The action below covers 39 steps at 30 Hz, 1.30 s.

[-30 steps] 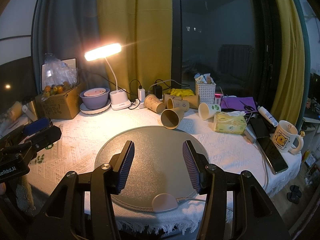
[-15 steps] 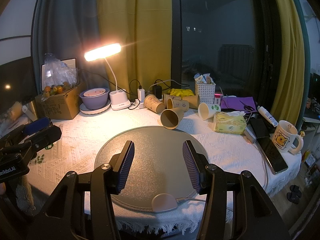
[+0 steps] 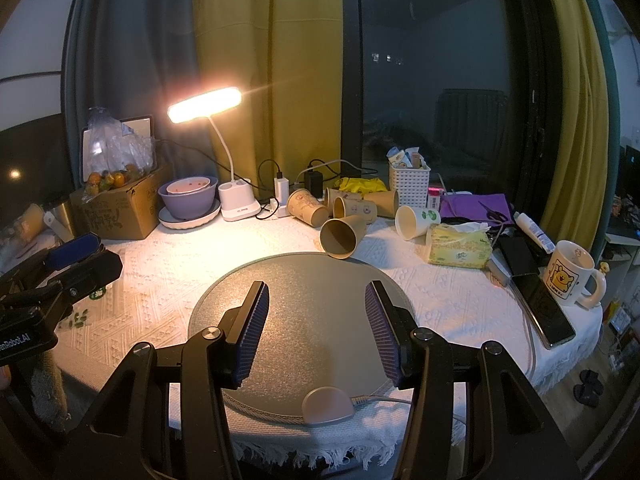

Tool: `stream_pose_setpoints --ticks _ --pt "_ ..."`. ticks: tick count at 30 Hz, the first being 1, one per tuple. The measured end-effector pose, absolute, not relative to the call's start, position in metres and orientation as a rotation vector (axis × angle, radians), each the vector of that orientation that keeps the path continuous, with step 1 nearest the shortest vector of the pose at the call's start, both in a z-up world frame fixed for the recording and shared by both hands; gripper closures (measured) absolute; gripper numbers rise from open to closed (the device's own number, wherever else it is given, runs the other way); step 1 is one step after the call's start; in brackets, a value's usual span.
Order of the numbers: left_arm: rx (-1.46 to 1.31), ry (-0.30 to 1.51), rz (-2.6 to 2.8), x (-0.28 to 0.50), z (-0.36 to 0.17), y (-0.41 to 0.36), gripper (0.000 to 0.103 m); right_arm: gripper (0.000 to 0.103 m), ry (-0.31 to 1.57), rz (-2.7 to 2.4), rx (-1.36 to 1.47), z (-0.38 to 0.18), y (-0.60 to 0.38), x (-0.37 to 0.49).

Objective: Flip cup upright

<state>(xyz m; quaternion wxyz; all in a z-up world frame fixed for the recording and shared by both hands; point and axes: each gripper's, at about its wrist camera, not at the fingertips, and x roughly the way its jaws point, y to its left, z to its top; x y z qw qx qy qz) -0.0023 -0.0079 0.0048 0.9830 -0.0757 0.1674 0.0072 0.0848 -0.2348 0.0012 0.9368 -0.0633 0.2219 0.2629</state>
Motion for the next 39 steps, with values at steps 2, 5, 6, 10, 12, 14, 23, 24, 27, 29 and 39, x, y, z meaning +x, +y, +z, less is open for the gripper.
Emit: stream_pose_setpoints --ticks 2,5,6,10,12,14,23,24,27,29,39 --pt "-0.152 0.337 0.014 -0.002 0.005 -0.008 0.020 0.050 0.453 0.537 -0.129 0.001 -0.235 0.085" --pt "-0.152 0.337 0.014 -0.002 0.005 -0.008 0.020 0.050 0.453 0.537 -0.129 0.001 -0.235 0.085" --pt "-0.152 0.337 0.015 -0.002 0.005 -0.008 0.020 0.050 0.453 0.536 -0.129 0.001 -0.234 0.085" --pt "-0.153 0.337 0.018 -0.003 0.007 -0.014 0.020 0.050 0.454 0.537 -0.129 0.001 -0.234 0.085" --pt "-0.153 0.337 0.016 -0.003 0.007 -0.013 0.020 0.050 0.453 0.537 -0.129 0.001 -0.234 0.085" --pt "-0.153 0.337 0.016 -0.003 0.007 -0.013 0.020 0.050 0.454 0.537 -0.130 0.000 -0.234 0.085" --pt "-0.150 0.361 0.004 0.006 0.000 -0.017 0.020 0.050 0.461 0.536 -0.146 -0.002 -0.232 0.092" --pt "-0.153 0.370 0.002 0.010 -0.002 -0.018 0.020 0.050 0.465 0.534 -0.151 -0.003 -0.232 0.095" --pt "-0.159 0.405 -0.006 0.024 -0.011 -0.016 0.020 0.050 0.488 0.528 -0.160 -0.008 -0.230 0.107" --pt "-0.160 0.421 -0.006 0.036 -0.016 -0.014 0.020 0.050 0.506 0.526 -0.161 -0.012 -0.228 0.116" --pt "-0.161 0.524 -0.037 0.109 -0.028 -0.013 0.020 0.050 0.565 0.503 -0.156 -0.030 -0.226 0.176"
